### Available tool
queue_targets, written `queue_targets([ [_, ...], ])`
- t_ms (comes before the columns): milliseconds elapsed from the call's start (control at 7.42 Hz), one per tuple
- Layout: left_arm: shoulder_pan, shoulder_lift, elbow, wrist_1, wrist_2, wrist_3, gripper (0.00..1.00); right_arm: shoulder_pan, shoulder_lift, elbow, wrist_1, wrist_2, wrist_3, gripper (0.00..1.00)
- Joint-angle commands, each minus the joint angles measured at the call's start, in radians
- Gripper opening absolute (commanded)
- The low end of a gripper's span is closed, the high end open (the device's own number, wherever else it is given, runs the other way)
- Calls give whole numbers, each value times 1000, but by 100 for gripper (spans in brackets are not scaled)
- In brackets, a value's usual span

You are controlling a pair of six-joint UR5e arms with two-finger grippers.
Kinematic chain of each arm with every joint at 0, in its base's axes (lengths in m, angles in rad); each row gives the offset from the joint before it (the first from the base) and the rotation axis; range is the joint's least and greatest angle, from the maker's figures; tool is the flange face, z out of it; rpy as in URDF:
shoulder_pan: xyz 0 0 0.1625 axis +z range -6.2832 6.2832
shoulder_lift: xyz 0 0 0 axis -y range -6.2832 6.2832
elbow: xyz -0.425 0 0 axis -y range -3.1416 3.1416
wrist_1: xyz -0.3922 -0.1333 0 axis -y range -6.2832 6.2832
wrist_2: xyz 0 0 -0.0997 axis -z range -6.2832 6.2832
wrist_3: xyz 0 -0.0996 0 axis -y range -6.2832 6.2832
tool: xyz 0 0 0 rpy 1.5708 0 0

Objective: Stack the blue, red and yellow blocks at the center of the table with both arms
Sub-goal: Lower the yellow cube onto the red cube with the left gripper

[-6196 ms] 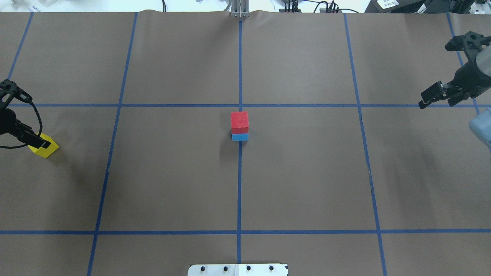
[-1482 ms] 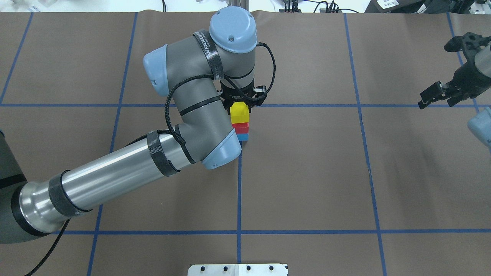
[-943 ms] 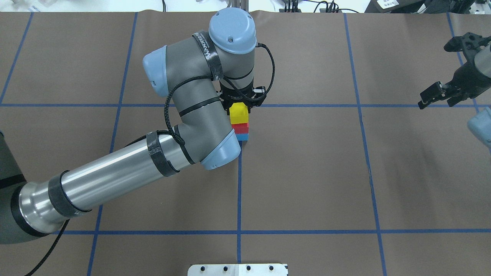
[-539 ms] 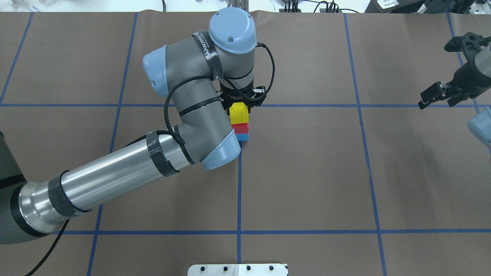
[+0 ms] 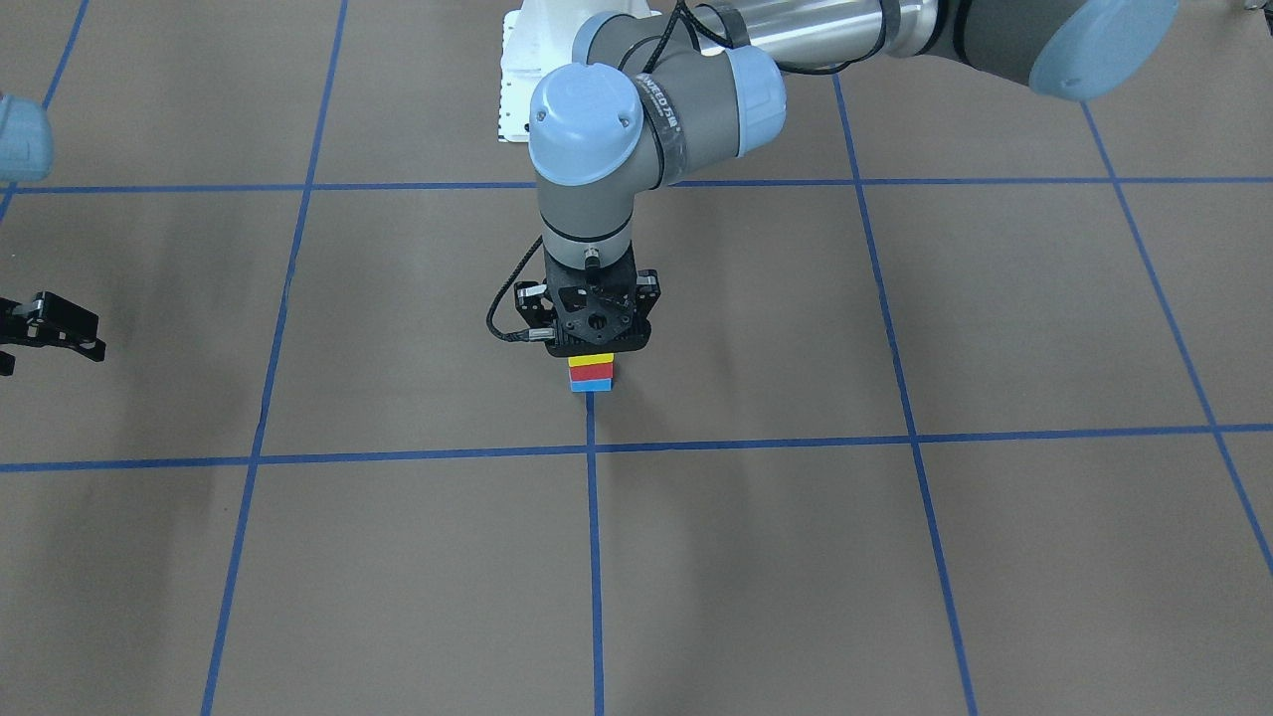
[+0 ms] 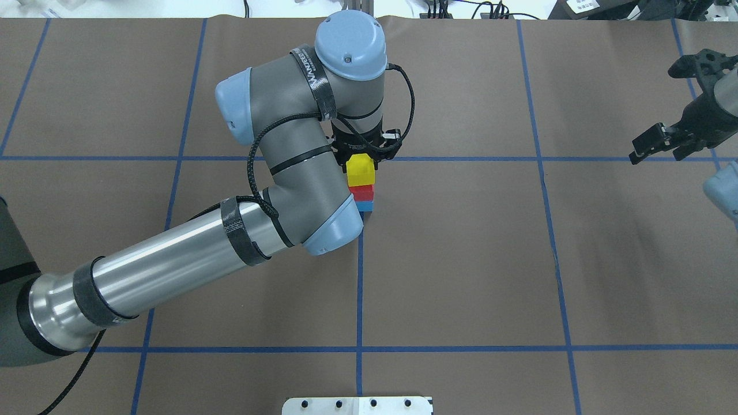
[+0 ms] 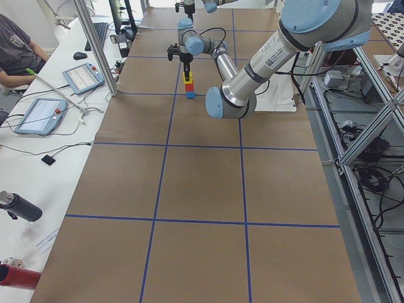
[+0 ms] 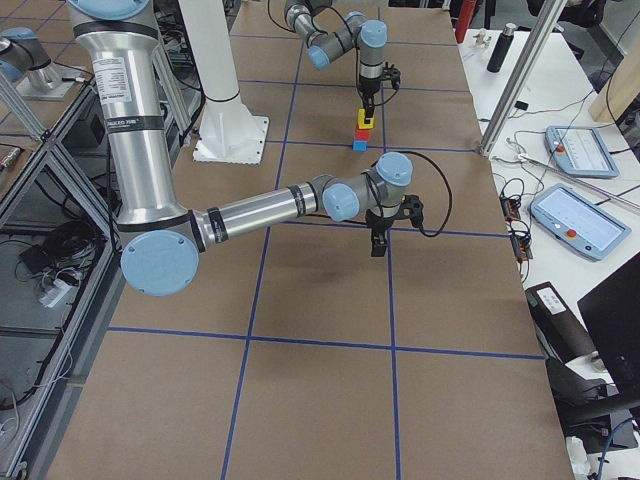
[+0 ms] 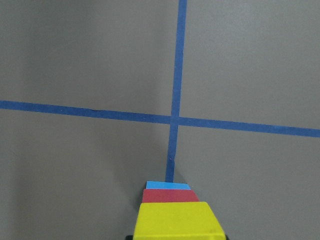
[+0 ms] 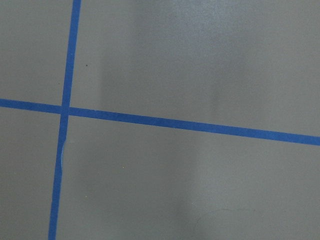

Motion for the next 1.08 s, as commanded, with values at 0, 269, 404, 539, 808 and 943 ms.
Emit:
queue_targets([
  [0,0,2,1,0,0,0,44,-1,-1,-5,0,0,0,100],
  [269,0,2,1,-2,0,2,56,0,0,-8,0,0,0,100],
  [404,0,2,3,-2,0,3,65,-1,0,-8,0,0,0,100],
  [539,0,2,3,-2,0,3,72,-1,0,-8,0,-2,-2,100],
  [808,5,3,4,-3,2,3,99,-1,0,-8,0,0,-2,100],
  [943,5,2,-2,-2,0,5,99,-1,0,-8,0,0,0,100],
])
